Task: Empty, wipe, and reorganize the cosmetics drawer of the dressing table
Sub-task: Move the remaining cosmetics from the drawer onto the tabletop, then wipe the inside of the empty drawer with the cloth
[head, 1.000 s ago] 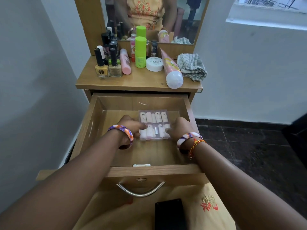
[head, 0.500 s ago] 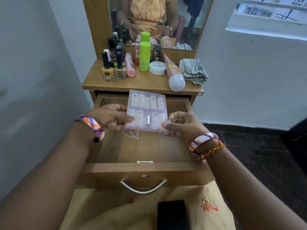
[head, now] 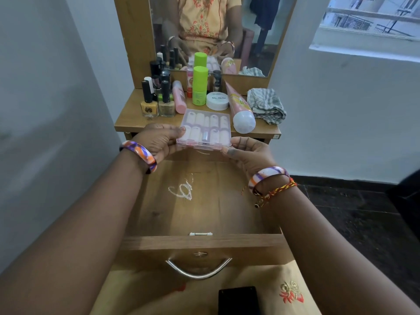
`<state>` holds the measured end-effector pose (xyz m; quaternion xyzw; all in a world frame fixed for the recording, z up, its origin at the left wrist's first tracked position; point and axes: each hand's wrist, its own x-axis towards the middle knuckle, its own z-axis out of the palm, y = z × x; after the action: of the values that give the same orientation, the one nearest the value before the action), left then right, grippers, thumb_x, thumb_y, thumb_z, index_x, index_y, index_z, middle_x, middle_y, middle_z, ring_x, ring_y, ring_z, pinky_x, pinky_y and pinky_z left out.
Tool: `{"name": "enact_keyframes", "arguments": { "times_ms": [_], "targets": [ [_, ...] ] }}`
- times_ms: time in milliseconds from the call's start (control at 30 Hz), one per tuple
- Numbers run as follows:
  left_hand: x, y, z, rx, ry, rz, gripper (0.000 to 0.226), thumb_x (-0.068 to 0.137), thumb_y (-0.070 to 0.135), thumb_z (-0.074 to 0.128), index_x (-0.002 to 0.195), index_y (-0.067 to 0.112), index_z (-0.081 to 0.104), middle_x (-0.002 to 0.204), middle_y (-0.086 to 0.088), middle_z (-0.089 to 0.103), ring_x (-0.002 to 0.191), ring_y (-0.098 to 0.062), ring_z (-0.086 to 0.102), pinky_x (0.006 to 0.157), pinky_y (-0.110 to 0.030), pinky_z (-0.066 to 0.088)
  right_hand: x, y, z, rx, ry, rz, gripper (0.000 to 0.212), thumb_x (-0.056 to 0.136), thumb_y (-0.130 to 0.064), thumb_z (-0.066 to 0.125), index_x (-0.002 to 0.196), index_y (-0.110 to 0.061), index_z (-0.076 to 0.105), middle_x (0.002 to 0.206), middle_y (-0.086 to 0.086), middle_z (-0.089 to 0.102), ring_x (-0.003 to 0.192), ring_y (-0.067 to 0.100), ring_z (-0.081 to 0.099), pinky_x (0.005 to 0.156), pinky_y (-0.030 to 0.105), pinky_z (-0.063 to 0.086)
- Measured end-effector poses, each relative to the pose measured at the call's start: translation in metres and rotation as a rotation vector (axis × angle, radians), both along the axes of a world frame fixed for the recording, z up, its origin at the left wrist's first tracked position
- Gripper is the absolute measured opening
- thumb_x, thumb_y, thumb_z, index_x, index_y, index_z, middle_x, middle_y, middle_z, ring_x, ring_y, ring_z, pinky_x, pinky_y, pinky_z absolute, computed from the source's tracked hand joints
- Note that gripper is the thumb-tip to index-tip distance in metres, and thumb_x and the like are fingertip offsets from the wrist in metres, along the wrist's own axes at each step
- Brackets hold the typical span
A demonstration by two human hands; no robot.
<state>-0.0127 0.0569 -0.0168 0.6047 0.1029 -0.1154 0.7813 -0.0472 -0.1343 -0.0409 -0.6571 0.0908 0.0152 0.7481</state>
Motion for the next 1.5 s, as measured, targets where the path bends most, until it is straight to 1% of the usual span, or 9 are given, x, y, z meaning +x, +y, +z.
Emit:
{"name": "enact_keyframes", "arguments": {
  "times_ms": [233, 400, 567, 767, 933, 1100, 1300, 1400, 1500],
  "targets": [
    [0.001, -0.005, -0.008, -0.131, -0.023, -0.005, 0.021, 0.086, -0.010, 0.055, 0.104, 0.000, 0.055, 0.093, -0.011, 0.064, 0.070, -0.011, 0.070, 0.061, -0.016, 0.059, 0.015, 0.011, 0.002, 0.202, 0.123, -0.092, 0.026, 0.075, 0.013, 0.066, 0.073, -0.010, 0.057, 0.074, 0.006, 0.063, 0.074, 0.017, 0.062, 0.080, 0.026, 0.053],
    [0.005, -0.008, -0.006, 0.163, -0.025, -0.004, 0.056, 0.077, -0.013, 0.064, 0.127, -0.002, 0.043, 0.106, -0.017, 0.060, 0.083, -0.020, 0.063, 0.054, -0.022, 0.059, 0.020, 0.007, 0.001, 0.322, 0.201, -0.133, 0.023, 0.077, 0.011, 0.066, 0.076, -0.010, 0.055, 0.079, 0.009, 0.064, 0.076, 0.018, 0.063, 0.091, 0.032, 0.052],
    [0.008, -0.014, -0.008, 0.370, -0.118, 0.072, 0.042, 0.079, -0.003, 0.069, 0.117, -0.002, 0.052, 0.080, -0.006, 0.062, 0.067, -0.015, 0.062, 0.048, -0.017, 0.055, 0.025, 0.010, 0.004, 0.369, 0.221, -0.139, 0.023, 0.077, 0.012, 0.065, 0.078, -0.008, 0.055, 0.079, 0.012, 0.064, 0.074, 0.020, 0.064, 0.094, 0.034, 0.050],
    [0.007, -0.015, -0.016, 0.744, -0.243, 0.155, 0.030, 0.083, 0.018, 0.070, 0.106, 0.004, 0.058, 0.087, -0.009, 0.065, 0.066, -0.016, 0.062, 0.048, -0.020, 0.054, 0.024, 0.014, 0.005, 0.400, 0.249, -0.082, 0.019, 0.079, 0.010, 0.065, 0.079, -0.006, 0.055, 0.080, 0.011, 0.064, 0.073, 0.019, 0.064, 0.083, 0.032, 0.054],
    [0.003, -0.019, -0.009, 0.942, -0.271, 0.146, 0.030, 0.085, 0.026, 0.066, 0.106, 0.006, 0.058, 0.098, -0.012, 0.068, 0.083, -0.031, 0.068, 0.075, -0.044, 0.058, 0.026, 0.014, 0.009, 0.367, 0.267, -0.068, 0.018, 0.079, 0.010, 0.064, 0.079, -0.005, 0.055, 0.080, 0.010, 0.063, 0.072, 0.018, 0.064, 0.080, 0.031, 0.057],
    [-0.015, -0.026, -0.001, 1.009, -0.310, 0.242, 0.027, 0.084, 0.022, 0.067, 0.104, 0.010, 0.055, 0.072, 0.003, 0.054, 0.072, -0.018, 0.056, 0.061, -0.027, 0.045, 0.010, -0.004, 0.022, -0.006, 0.233, 0.147, 0.013, 0.078, -0.001, 0.070, 0.083, -0.008, 0.060, 0.079, 0.004, 0.063, 0.072, 0.012, 0.063, 0.070, 0.022, 0.058],
    [-0.019, -0.080, 0.024, 0.893, -0.620, -0.091, 0.020, 0.081, 0.014, 0.069, 0.098, 0.012, 0.059, 0.065, 0.008, 0.051, 0.057, -0.002, 0.047, 0.051, -0.007, 0.038, 0.001, -0.035, 0.066, -0.614, -0.121, 0.114, 0.015, 0.079, -0.009, 0.072, 0.072, -0.015, 0.060, 0.063, 0.004, 0.057, 0.051, 0.011, 0.052, 0.046, 0.015, 0.047],
    [0.000, -0.107, 0.038, 0.902, -0.684, -0.166, 0.026, 0.082, 0.014, 0.066, 0.106, 0.009, 0.059, 0.074, 0.005, 0.057, 0.066, -0.011, 0.053, 0.062, -0.017, 0.043, 0.026, -0.056, 0.068, -0.606, -0.166, -0.188, 0.008, 0.079, -0.017, 0.071, 0.080, -0.018, 0.063, 0.076, 0.003, 0.064, 0.070, 0.014, 0.062, 0.065, 0.027, 0.054],
    [0.020, -0.127, 0.045, 0.916, -0.699, -0.200, 0.027, 0.082, 0.013, 0.065, 0.107, 0.007, 0.059, 0.077, 0.003, 0.061, 0.073, -0.014, 0.056, 0.067, -0.023, 0.046, 0.060, -0.076, 0.057, -0.576, -0.051, -0.466, 0.036, 0.080, -0.027, 0.068, 0.113, -0.014, 0.062, 0.113, 0.009, 0.065, 0.104, 0.022, 0.063, 0.091, 0.033, 0.052]
  ]
}}
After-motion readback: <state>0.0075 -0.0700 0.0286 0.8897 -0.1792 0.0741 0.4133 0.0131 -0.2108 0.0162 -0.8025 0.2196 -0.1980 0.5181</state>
